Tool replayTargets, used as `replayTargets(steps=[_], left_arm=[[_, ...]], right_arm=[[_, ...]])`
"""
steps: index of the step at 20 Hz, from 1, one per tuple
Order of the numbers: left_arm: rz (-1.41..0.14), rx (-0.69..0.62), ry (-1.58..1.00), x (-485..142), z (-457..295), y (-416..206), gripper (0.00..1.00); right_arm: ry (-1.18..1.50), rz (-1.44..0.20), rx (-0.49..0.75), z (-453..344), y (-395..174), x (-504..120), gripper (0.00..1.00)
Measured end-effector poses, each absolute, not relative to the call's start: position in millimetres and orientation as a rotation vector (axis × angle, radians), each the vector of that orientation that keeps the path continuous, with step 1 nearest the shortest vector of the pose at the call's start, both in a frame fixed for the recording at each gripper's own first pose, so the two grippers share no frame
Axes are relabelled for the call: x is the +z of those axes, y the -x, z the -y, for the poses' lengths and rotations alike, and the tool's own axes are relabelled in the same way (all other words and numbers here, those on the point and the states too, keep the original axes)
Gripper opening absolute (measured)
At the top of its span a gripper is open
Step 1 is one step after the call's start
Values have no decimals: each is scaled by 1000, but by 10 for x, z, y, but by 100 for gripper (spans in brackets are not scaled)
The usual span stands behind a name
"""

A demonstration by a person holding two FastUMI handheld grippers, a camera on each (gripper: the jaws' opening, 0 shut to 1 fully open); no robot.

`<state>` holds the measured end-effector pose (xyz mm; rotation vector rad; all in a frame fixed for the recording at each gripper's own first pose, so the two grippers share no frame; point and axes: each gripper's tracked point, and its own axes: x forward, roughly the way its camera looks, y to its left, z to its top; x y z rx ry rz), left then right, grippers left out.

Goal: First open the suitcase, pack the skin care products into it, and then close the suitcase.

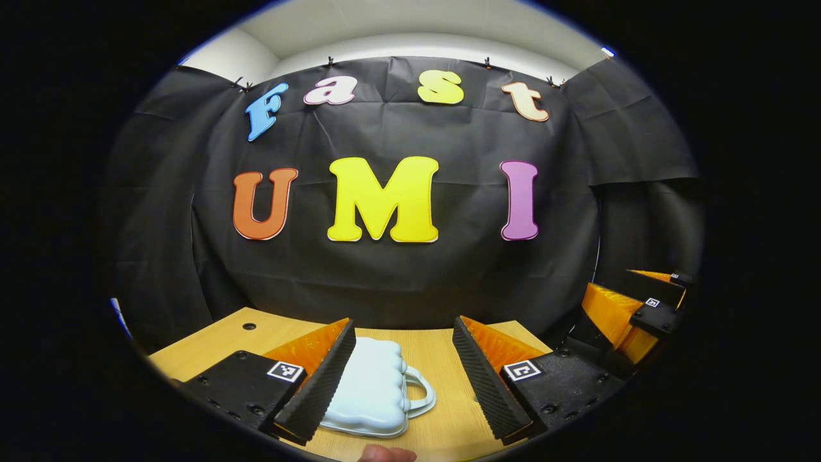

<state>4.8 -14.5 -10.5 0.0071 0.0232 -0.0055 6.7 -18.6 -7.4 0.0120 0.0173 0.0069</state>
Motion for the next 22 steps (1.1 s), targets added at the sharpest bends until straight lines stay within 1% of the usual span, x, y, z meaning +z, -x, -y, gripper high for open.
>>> replayTargets(steps=[3, 5, 7, 10, 14, 16, 19, 22], left_arm=[[-29, -55, -30, -147, 269, -79, 97], [-29, -90, -106, -177, 334, -113, 97], [-58, -162, -189, -293, 458, -196, 97], [-154, -243, -372, -715, 590, -260, 99], [-315, -337, -624, -1353, 644, -360, 97], [-371, -381, -757, -1619, 648, -394, 97], [-486, -408, -929, -2052, 567, -516, 97], [-544, -431, -1048, -2349, 503, -531, 97]], right_arm=[[-9, -31, -8, 279, -61, -124, 80], [-3, -38, -21, 372, -39, -159, 80], [15, -53, -38, 497, -10, -229, 80], [15, -81, -82, 746, 45, -340, 80], [7, -121, -164, 1142, 111, -494, 80], [9, -133, -220, 1360, 141, -550, 80], [-5, -149, -272, 1581, 191, -618, 80], [-3, -159, -311, 1725, 226, -668, 80]])
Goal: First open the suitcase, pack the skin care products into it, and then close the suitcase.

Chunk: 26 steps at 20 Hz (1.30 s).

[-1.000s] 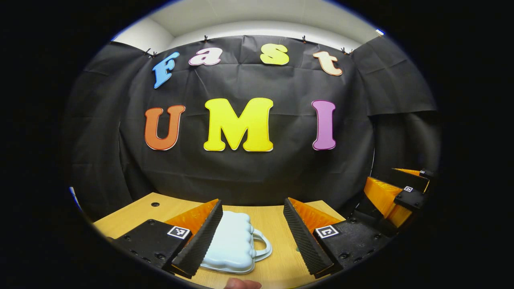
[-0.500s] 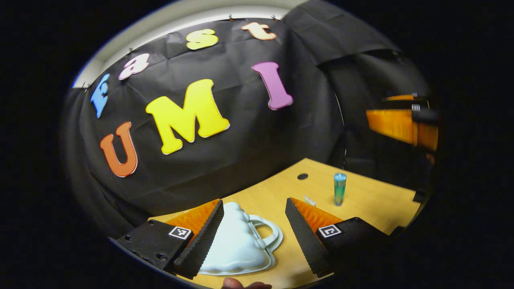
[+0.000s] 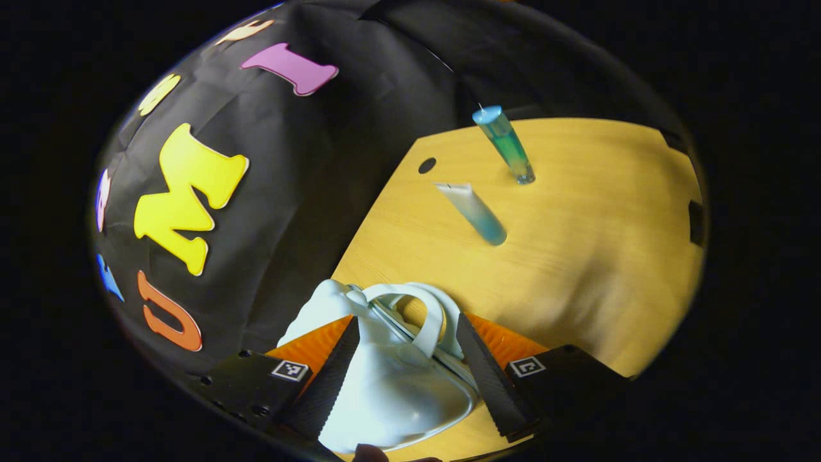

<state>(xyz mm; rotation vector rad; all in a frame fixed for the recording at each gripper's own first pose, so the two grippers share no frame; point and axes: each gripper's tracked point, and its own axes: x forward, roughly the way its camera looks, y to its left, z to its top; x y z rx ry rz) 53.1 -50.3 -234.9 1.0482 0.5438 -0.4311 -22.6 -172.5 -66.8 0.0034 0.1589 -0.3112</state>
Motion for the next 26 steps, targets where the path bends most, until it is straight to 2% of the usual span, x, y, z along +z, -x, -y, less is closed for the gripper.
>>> replayTargets(steps=[5, 7, 11, 12, 15, 17, 18, 23, 26], left_arm=[[-646, -440, -1243, -2688, 421, -621, 95], [-686, -445, -1276, -2744, 406, -690, 90], [-687, -451, -1359, -2761, 464, -859, 75], [-691, -451, -1369, -2781, 467, -900, 69], [-765, -441, -1368, -2883, 418, -910, 56], [-798, -451, -1345, -2936, 433, -861, 40], [-795, -452, -1339, -2930, 442, -863, 26], [-756, -434, -1290, -2752, 439, -840, 17], [-658, -389, -1201, -2215, 349, -820, 13]], right_arm=[[-13, -188, -343, 1828, 269, -752, 80], [-14, -189, -349, 1855, 267, -759, 80], [-21, -195, -364, 1903, 275, -786, 80], [-28, -202, -369, 1910, 284, -807, 78], [-46, -198, -382, 1926, 335, -787, 80], [-38, -193, -386, 1920, 354, -782, 78], [-38, -193, -388, 1922, 369, -778, 80], [-50, -189, -390, 1839, 427, -760, 80], [-49, -181, -370, 1710, 408, -740, 80]])
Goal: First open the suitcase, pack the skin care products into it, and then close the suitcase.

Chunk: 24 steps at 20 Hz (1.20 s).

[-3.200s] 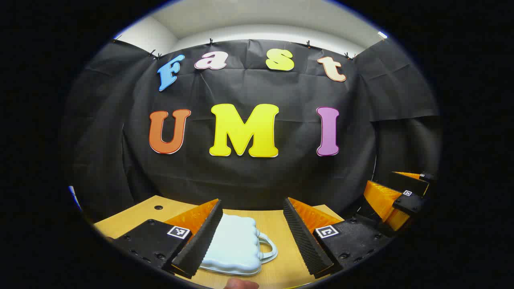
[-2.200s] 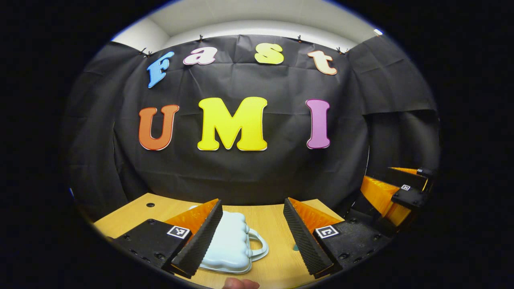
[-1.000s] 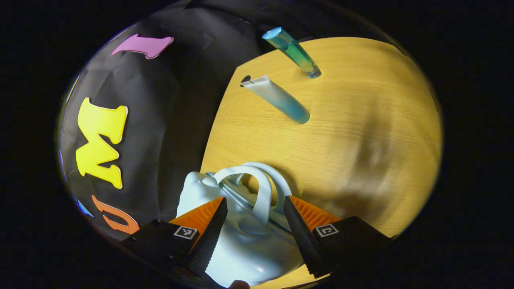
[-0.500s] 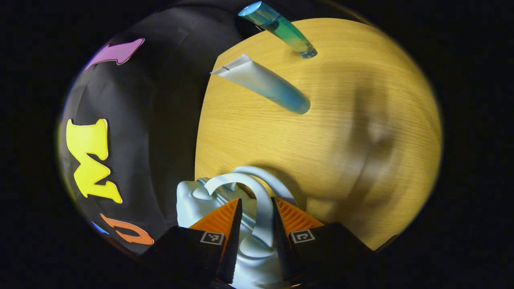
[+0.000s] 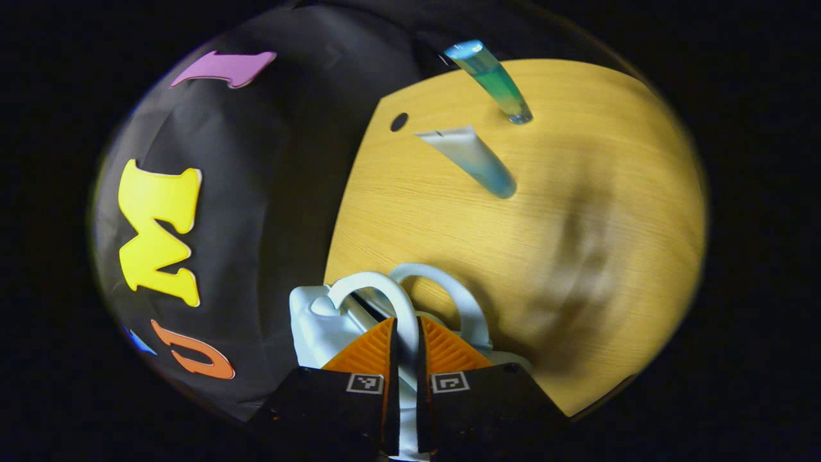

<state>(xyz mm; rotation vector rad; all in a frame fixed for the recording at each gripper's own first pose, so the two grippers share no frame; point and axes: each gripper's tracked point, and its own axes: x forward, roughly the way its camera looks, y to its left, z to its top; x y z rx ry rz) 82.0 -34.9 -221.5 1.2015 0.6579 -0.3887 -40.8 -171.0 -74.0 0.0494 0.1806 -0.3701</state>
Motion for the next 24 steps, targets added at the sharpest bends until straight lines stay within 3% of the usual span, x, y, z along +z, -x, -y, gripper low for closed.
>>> replayTargets(steps=[6, 13, 18, 24], left_arm=[[-411, -246, -868, -1014, -204, -947, 3], [-238, 36, -393, -183, -1811, -817, 3], [-196, 162, -113, -452, -3010, -627, 3], [-309, 222, 124, -1639, -4016, -604, 3]], right_arm=[[-11, -150, -272, 1247, 257, -554, 78], [46, -136, -133, 578, 84, -291, 80], [101, -149, -63, 176, 18, -179, 79], [139, -207, -33, -168, -53, -252, 80]])
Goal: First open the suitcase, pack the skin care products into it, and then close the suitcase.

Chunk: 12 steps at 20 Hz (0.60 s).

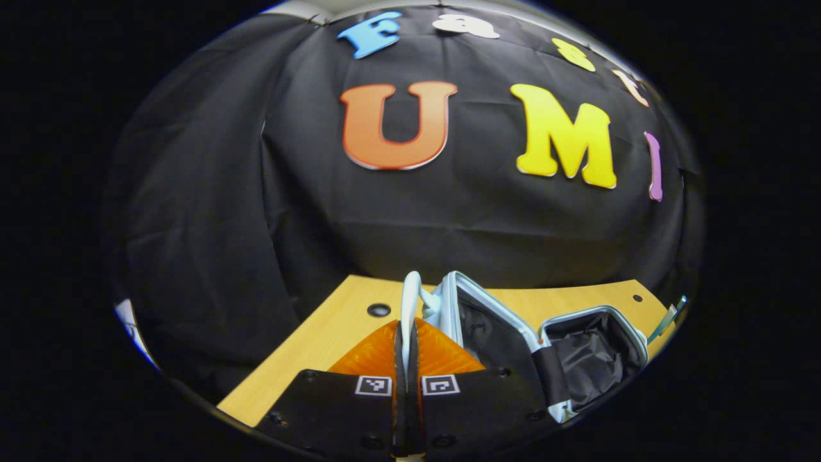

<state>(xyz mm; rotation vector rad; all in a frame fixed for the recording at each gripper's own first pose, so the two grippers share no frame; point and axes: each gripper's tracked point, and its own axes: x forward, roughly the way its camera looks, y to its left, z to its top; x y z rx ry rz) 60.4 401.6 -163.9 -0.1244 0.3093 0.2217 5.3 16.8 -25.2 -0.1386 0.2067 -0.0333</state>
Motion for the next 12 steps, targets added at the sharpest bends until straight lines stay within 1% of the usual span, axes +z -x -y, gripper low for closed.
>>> replayTargets(steps=[1, 4, 7, 9, 12], left_arm=[[-348, 226, 182, -1868, -4082, -550, 3], [-405, 247, 328, -2298, -4213, -475, 4], [-435, 254, 429, -2624, -4298, -465, 4], [-450, 269, 494, -2831, -4313, -444, 4], [-469, 297, 511, -2969, -4338, -371, 5]], right_arm=[[150, -212, -27, -222, -61, -267, 79], [168, -240, -5, -365, -104, -346, 78], [161, -257, -3, -441, -154, -379, 79], [165, -261, -3, -470, -171, -390, 78], [168, -260, 0, -479, -189, -391, 79]])
